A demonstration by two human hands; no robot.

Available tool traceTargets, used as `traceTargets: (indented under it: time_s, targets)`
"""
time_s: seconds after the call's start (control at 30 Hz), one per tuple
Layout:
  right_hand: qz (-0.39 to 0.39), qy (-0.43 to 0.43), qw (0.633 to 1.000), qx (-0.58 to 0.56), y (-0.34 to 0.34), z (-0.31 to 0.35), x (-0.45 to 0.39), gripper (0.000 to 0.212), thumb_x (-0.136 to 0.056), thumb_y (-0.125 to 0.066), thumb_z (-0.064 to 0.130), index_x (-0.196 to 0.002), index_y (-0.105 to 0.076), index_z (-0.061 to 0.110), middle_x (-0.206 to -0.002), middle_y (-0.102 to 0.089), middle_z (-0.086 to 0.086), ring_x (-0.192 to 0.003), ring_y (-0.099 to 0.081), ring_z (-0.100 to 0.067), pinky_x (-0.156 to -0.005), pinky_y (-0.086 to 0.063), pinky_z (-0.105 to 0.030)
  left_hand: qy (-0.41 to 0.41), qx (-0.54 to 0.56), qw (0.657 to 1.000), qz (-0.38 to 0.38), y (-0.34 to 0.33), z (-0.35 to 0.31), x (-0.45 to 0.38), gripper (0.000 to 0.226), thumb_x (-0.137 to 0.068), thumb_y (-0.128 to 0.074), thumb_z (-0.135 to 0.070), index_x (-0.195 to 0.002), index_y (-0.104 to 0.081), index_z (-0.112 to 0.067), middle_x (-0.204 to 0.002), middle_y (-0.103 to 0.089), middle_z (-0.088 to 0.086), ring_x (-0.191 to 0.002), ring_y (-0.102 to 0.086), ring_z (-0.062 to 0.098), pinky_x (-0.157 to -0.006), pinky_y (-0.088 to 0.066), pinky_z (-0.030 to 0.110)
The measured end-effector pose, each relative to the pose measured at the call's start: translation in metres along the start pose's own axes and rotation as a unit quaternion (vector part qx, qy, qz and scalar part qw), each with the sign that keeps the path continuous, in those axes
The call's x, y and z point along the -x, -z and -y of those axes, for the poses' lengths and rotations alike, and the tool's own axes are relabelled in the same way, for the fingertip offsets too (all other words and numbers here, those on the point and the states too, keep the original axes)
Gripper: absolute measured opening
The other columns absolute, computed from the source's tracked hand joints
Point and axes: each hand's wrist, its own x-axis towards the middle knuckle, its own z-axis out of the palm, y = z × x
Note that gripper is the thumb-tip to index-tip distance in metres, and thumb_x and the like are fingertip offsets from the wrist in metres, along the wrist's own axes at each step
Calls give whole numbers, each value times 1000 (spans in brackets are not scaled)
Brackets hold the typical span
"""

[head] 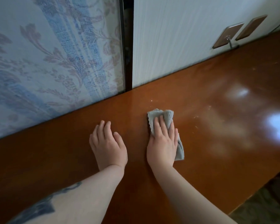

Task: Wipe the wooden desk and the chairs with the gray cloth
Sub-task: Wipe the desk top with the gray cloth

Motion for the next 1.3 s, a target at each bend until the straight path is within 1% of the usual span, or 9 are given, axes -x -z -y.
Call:
traceTargets:
  time_s: [0.1, 0.23, 0.43, 0.57, 0.67, 0.8, 0.9, 1.1, 1.3]
  targets:
    - [55, 170, 983, -41, -5, 18, 21, 52, -89, -48, 19, -141, -49, 23, -145, -48, 4, -143, -22, -22, -119, -16, -44, -9, 8, 1000, -19, -3, 4, -3, 42, -89, -39, -20, -121, -60, -5, -131, -57, 14, -124, -47, 35, -105, -35, 54]
    - [146, 339, 929, -1, -14, 36, -15, 48, -97, -36, 30, -144, -42, 28, -152, -37, 8, -145, -20, -23, -120, 0, -37, -9, 29, 999, -20, 0, 6, -3, 41, -91, -37, -17, -123, -58, -3, -132, -57, 14, -125, -47, 33, -106, -35, 53]
    - [36, -23, 999, 21, -2, 8, -47, 61, -100, -35, 23, -155, -10, 23, -162, -7, 6, -149, 6, -22, -119, 12, -37, 2, -7, 1000, 21, 2, 0, 1, 41, -92, -39, -18, -131, -53, -10, -141, -49, 10, -133, -36, 29, -112, -28, 52]
    - [77, 157, 983, -60, -4, 39, -23, 56, -90, -36, 23, -145, -42, 20, -150, -41, 2, -144, -24, -28, -120, -13, -48, -5, -16, 1000, 18, 1, 2, 0, 38, -91, -45, -15, -126, -56, -6, -138, -51, 13, -130, -40, 33, -108, -30, 54]
    - [158, 303, 940, -9, -15, 57, -41, 55, -91, -31, 33, -145, -40, 26, -155, -33, 5, -146, -13, -26, -117, 4, -38, -18, -21, 1000, 4, 1, 2, 0, 38, -89, -43, -16, -122, -58, -4, -135, -53, 14, -127, -43, 33, -105, -34, 54]
    - [92, 51, 993, 60, -13, 28, -74, 62, -98, -39, 23, -154, -16, 27, -162, -10, 4, -148, 2, -28, -117, 9, -41, 2, -15, 1000, 20, 1, 0, 0, 39, -89, -50, -5, -127, -56, -8, -139, -50, 12, -132, -38, 31, -109, -29, 54]
    - [28, -90, 995, 41, 2, 16, -69, 58, -101, -36, 23, -155, -14, 23, -162, -7, 5, -148, 1, -27, -119, 0, -43, 2, -21, 999, 28, 3, -2, 0, 40, -89, -52, -5, -128, -55, -8, -140, -49, 12, -133, -37, 31, -110, -28, 54]
    - [107, 217, 970, 15, -13, 59, -52, 58, -93, -48, 27, -149, -34, 22, -156, -27, 3, -139, -18, -29, -113, -21, -45, -1, -24, 999, 30, 4, -1, 0, 41, -85, -56, -2, -126, -57, -6, -138, -50, 14, -130, -40, 33, -107, -30, 55]
    - [32, -49, 996, 73, 13, -29, -60, 59, -98, -38, 33, -153, -21, 24, -160, -18, 1, -148, -1, -27, -119, -1, -41, 6, -30, 998, 52, 6, -2, -1, 39, -91, -50, -7, -129, -53, -9, -142, -46, 13, -133, -35, 33, -111, -25, 55]
